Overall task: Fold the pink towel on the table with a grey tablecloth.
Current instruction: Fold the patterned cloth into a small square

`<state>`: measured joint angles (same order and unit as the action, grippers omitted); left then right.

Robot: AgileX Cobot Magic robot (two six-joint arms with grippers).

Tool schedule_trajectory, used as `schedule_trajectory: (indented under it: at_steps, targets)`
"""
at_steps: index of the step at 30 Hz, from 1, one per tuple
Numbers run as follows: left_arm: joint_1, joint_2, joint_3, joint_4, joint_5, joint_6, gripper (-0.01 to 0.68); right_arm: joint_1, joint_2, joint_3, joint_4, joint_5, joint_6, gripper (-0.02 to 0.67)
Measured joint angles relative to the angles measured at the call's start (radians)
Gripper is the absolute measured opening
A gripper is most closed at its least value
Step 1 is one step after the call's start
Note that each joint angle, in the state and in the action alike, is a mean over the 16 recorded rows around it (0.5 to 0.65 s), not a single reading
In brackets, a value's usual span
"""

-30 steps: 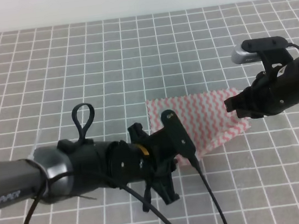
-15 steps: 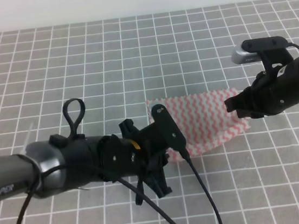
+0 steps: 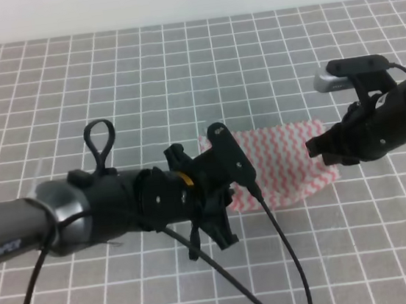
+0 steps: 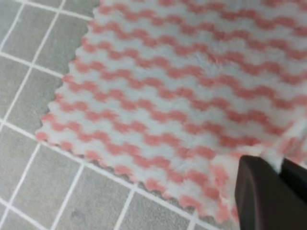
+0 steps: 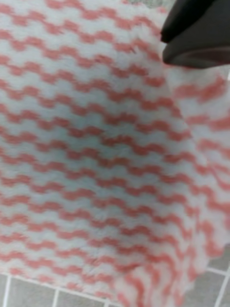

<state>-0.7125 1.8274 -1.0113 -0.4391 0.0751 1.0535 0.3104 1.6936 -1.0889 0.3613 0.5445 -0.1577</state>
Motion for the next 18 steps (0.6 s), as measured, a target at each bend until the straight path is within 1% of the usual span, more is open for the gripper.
schedule_trajectory:
  at_steps: [18]
  targets:
    - [0.015,0.068,-0.089,0.000,0.026,-0.033,-0.002,-0.001,0.014,0.000,-0.033,-0.010,0.024,-0.017]
